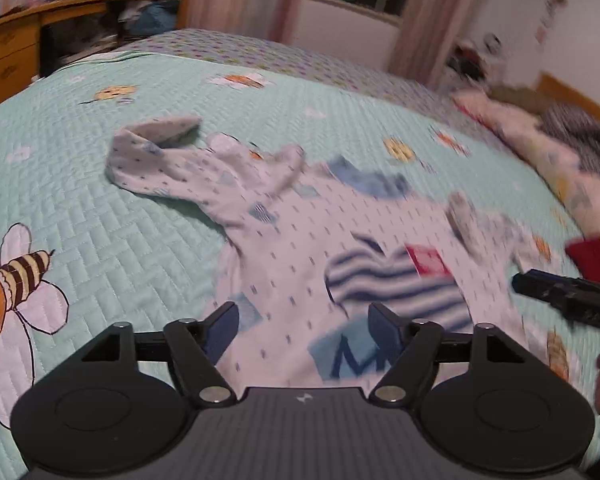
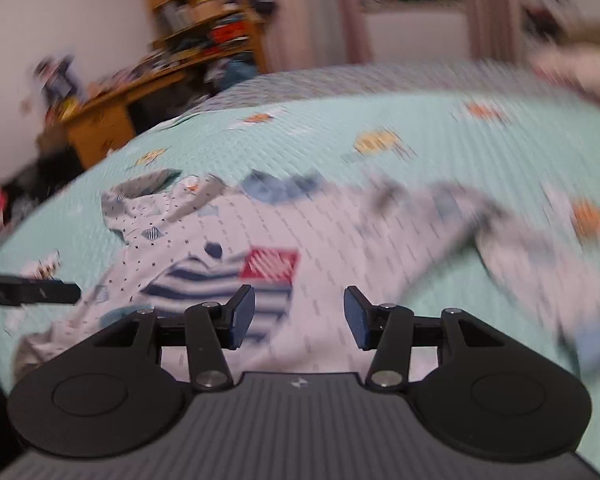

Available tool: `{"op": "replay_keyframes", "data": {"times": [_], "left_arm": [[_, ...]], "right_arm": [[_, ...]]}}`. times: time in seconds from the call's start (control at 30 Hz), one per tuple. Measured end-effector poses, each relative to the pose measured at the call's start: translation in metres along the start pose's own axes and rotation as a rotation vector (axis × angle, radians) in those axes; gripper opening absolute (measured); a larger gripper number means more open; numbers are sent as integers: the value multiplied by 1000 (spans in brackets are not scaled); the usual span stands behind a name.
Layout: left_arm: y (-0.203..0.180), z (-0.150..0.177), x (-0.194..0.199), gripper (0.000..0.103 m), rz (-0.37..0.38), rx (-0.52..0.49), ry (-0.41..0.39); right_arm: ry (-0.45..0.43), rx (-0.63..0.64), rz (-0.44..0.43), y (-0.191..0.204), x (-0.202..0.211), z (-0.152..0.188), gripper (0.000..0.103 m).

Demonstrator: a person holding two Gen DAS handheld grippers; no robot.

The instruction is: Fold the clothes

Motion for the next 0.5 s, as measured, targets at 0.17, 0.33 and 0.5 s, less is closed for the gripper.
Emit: {"op": "replay_keyframes", "data": {"times": [0.17, 0.33, 0.5], "left_arm": [[8, -20, -11, 82, -44, 73, -65], [15, -24, -21, 84, -64, 89, -118], [21, -5, -30, 85, -48, 22, -155]], "right_arm": [[-123, 311, -34, 53, -47, -54, 51], [-31, 470, -75, 83, -119, -89, 50], [66, 603, -86, 86, -170, -91, 49]]}}
Point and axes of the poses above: each gripper's, at about its wrist camera, not at the fingertips, and x roughly against the way its jaws point, y to its left, z to its underside, the point moved 5 cm from there along -x, roughly the way its jaws point, and after that the axes turned 14 degrees about z, right-handed, at the moved point
